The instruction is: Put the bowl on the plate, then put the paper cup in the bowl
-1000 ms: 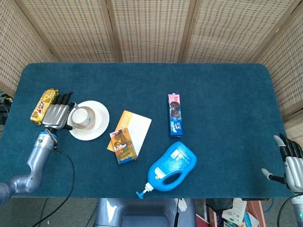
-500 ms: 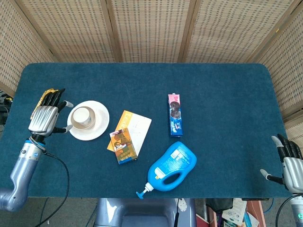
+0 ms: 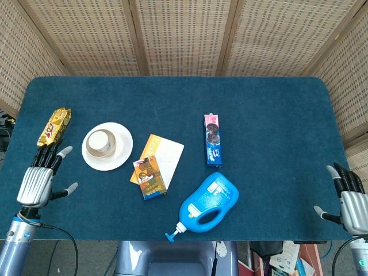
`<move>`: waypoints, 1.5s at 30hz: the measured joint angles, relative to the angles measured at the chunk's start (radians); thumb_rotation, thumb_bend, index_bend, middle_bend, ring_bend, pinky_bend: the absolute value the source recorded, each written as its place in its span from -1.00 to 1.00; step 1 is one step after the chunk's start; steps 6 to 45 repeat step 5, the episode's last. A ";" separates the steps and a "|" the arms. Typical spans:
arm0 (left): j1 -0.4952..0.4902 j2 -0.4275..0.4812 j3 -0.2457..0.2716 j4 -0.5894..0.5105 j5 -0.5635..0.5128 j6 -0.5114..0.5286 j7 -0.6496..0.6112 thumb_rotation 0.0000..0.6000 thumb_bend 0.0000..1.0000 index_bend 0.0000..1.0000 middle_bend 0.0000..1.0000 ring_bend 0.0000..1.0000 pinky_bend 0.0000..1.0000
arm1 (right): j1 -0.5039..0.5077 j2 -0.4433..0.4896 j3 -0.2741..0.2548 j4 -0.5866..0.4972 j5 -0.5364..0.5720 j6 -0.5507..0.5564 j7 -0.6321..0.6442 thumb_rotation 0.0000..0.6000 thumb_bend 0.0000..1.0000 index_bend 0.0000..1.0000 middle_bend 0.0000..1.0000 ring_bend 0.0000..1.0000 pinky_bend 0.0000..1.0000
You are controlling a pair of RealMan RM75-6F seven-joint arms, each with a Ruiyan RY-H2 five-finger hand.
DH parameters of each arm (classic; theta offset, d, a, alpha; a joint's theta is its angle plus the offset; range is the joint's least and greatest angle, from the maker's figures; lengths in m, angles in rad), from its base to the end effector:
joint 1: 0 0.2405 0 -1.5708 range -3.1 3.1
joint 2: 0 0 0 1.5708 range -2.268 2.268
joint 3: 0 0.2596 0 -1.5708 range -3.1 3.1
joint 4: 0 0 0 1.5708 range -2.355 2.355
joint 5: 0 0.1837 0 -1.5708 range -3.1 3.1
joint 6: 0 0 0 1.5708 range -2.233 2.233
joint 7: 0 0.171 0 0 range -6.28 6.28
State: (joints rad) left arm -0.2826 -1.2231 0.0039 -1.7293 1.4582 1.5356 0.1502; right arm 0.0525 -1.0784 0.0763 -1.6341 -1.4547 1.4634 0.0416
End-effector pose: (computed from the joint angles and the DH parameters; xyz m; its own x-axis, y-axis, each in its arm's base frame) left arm -0.2398 0.2457 0.1456 0.3304 -0.0384 0.9431 0.9296 -0.1597 -0.3321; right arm -0.3143 -0.2006 0.1996 0.3676 -0.0067 0.9300 -0.9280 0.0633 0.3673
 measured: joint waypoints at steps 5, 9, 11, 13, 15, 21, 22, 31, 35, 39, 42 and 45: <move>0.075 -0.014 0.046 0.012 0.051 0.072 0.075 1.00 -0.74 -1.00 -1.00 -1.00 -1.00 | 0.001 -0.009 -0.001 0.002 -0.008 0.006 -0.023 1.00 -0.72 -1.00 -1.00 -1.00 -1.00; 0.075 -0.014 0.046 0.012 0.051 0.072 0.075 1.00 -0.74 -1.00 -1.00 -1.00 -1.00 | 0.001 -0.009 -0.001 0.002 -0.008 0.006 -0.023 1.00 -0.72 -1.00 -1.00 -1.00 -1.00; 0.075 -0.014 0.046 0.012 0.051 0.072 0.075 1.00 -0.74 -1.00 -1.00 -1.00 -1.00 | 0.001 -0.009 -0.001 0.002 -0.008 0.006 -0.023 1.00 -0.72 -1.00 -1.00 -1.00 -1.00; 0.075 -0.014 0.046 0.012 0.051 0.072 0.075 1.00 -0.74 -1.00 -1.00 -1.00 -1.00 | 0.001 -0.009 -0.001 0.002 -0.008 0.006 -0.023 1.00 -0.72 -1.00 -1.00 -1.00 -1.00; 0.075 -0.014 0.046 0.012 0.051 0.072 0.075 1.00 -0.74 -1.00 -1.00 -1.00 -1.00 | 0.001 -0.009 -0.001 0.002 -0.008 0.006 -0.023 1.00 -0.72 -1.00 -1.00 -1.00 -1.00; 0.075 -0.014 0.046 0.012 0.051 0.072 0.075 1.00 -0.74 -1.00 -1.00 -1.00 -1.00 | 0.001 -0.009 -0.001 0.002 -0.008 0.006 -0.023 1.00 -0.72 -1.00 -1.00 -1.00 -1.00; 0.075 -0.014 0.046 0.012 0.051 0.072 0.075 1.00 -0.74 -1.00 -1.00 -1.00 -1.00 | 0.001 -0.009 -0.001 0.002 -0.008 0.006 -0.023 1.00 -0.72 -1.00 -1.00 -1.00 -1.00; 0.075 -0.014 0.046 0.012 0.051 0.072 0.075 1.00 -0.74 -1.00 -1.00 -1.00 -1.00 | 0.001 -0.009 -0.001 0.002 -0.008 0.006 -0.023 1.00 -0.72 -1.00 -1.00 -1.00 -1.00; 0.075 -0.014 0.046 0.012 0.051 0.072 0.075 1.00 -0.74 -1.00 -1.00 -1.00 -1.00 | 0.001 -0.009 -0.001 0.002 -0.008 0.006 -0.023 1.00 -0.72 -1.00 -1.00 -1.00 -1.00; 0.075 -0.014 0.046 0.012 0.051 0.072 0.075 1.00 -0.74 -1.00 -1.00 -1.00 -1.00 | 0.001 -0.009 -0.001 0.002 -0.008 0.006 -0.023 1.00 -0.72 -1.00 -1.00 -1.00 -1.00; 0.075 -0.014 0.046 0.012 0.051 0.072 0.075 1.00 -0.74 -1.00 -1.00 -1.00 -1.00 | 0.001 -0.009 -0.001 0.002 -0.008 0.006 -0.023 1.00 -0.72 -1.00 -1.00 -1.00 -1.00; 0.075 -0.014 0.046 0.012 0.051 0.072 0.075 1.00 -0.74 -1.00 -1.00 -1.00 -1.00 | 0.001 -0.009 -0.001 0.002 -0.008 0.006 -0.023 1.00 -0.72 -1.00 -1.00 -1.00 -1.00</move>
